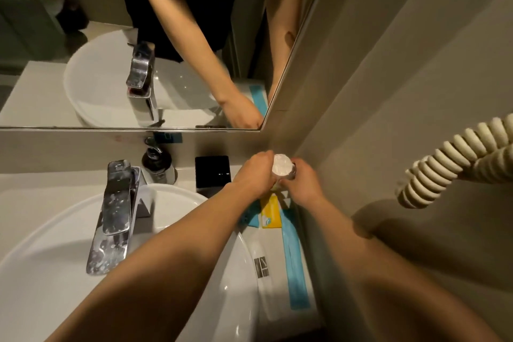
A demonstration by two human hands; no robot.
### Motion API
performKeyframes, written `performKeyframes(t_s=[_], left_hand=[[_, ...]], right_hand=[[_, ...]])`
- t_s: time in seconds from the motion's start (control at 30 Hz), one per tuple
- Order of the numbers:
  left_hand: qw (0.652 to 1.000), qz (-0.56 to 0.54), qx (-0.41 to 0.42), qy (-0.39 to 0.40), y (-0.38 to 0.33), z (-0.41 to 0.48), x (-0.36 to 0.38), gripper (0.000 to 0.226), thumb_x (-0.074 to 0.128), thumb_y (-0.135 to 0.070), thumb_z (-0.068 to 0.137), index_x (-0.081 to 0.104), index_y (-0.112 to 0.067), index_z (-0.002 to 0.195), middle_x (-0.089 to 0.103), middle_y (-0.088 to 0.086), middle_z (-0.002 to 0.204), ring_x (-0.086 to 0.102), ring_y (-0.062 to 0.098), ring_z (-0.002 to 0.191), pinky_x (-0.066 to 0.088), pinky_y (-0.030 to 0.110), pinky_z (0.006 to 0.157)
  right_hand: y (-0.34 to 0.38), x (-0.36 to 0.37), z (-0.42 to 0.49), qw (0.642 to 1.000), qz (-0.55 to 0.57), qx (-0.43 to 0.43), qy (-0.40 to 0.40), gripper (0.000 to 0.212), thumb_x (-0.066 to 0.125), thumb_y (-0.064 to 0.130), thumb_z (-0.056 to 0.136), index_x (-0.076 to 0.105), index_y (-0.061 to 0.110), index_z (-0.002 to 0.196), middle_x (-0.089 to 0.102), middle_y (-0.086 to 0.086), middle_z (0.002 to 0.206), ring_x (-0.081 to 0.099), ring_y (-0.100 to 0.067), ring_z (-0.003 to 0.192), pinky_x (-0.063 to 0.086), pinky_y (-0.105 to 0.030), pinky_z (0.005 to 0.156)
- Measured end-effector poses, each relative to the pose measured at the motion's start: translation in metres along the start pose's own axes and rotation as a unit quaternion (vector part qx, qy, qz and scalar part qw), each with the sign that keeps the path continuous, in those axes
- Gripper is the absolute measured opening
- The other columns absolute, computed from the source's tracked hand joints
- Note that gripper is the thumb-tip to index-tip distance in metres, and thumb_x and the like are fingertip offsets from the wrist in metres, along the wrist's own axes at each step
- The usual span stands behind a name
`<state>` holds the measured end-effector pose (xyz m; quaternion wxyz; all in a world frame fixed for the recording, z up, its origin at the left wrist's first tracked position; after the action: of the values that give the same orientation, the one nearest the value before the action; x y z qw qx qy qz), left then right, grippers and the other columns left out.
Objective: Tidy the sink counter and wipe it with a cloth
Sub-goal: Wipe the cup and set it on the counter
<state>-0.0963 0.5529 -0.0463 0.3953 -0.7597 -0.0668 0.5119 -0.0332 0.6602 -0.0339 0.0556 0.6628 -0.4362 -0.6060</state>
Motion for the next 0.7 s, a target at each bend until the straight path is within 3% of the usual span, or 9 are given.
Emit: performKeyframes(t_s=[0.33,0.7], left_hand=[[1.000,0.001,-0.010,-0.005,0.018,0.015,0.015,0.031,0.072,-0.018,0.089,0.060,-0.013,0.117,0.065,0.011,0.118,0.064,0.029,0.107,0.054,0.038,0.089],[1.000,-0.006,-0.014,-0.002,0.023,0.018,0.018,0.046,0.076,-0.017,0.086,0.056,-0.013,0.127,0.062,0.013,0.126,0.062,0.031,0.115,0.054,0.040,0.096]], right_hand=[[-0.006,0.016,0.015,1.000,-0.011,-0.001,0.018,0.032,0.067,0.007,0.093,0.061,0.012,0.124,0.067,-0.012,0.124,0.063,-0.030,0.112,0.049,-0.034,0.092],[-0.007,0.027,0.018,0.999,0.042,0.005,0.025,0.042,0.068,0.015,0.095,0.055,0.017,0.135,0.063,-0.010,0.133,0.061,-0.030,0.119,0.050,-0.039,0.102]])
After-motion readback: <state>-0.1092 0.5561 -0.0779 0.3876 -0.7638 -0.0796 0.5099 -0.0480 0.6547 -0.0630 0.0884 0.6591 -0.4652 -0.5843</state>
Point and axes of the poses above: each hand's wrist, its own z-axis towards the middle knuckle, its own x-axis out of the palm, y = z × x, the point moved 8 cm from there along z, towards the middle knuckle
